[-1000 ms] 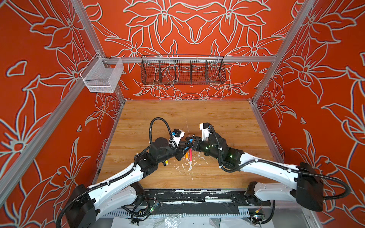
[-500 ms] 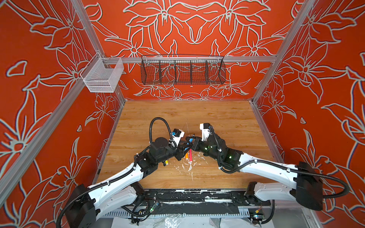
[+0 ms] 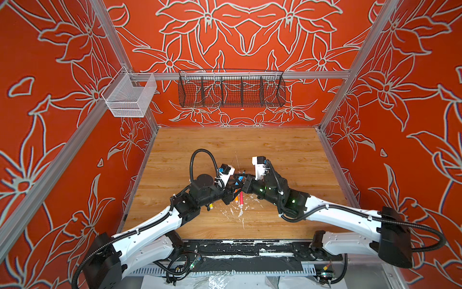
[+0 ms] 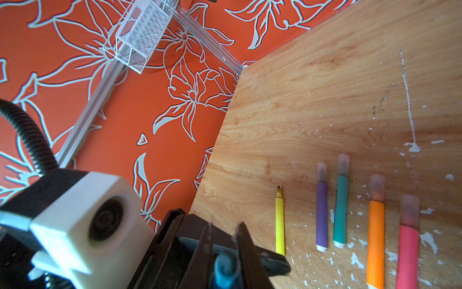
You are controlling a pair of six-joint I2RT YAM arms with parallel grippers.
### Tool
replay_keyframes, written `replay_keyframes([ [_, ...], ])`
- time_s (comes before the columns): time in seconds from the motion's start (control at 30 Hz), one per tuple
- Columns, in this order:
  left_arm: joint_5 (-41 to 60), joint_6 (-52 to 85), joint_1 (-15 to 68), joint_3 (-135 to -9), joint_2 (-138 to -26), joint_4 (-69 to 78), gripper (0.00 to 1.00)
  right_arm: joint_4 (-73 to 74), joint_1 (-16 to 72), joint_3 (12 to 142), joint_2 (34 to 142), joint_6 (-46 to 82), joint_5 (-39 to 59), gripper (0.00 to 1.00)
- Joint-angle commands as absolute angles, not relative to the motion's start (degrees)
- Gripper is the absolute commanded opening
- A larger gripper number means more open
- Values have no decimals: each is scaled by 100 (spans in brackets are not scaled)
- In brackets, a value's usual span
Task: Insert the pens into the pen caps
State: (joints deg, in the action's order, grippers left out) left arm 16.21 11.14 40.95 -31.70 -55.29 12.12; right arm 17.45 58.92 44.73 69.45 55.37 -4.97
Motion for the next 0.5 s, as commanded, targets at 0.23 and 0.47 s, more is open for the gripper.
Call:
replay_keyframes([
  [0.23, 1648, 1037, 4113, -3234, -5511, 1314, 34, 2320, 6104, 4693, 7311, 5763, -303, 0],
  [0.47, 1514, 1058, 4113, -3231, -5495, 1282, 0, 2117, 6117, 4612, 7137, 5702, -633, 0],
])
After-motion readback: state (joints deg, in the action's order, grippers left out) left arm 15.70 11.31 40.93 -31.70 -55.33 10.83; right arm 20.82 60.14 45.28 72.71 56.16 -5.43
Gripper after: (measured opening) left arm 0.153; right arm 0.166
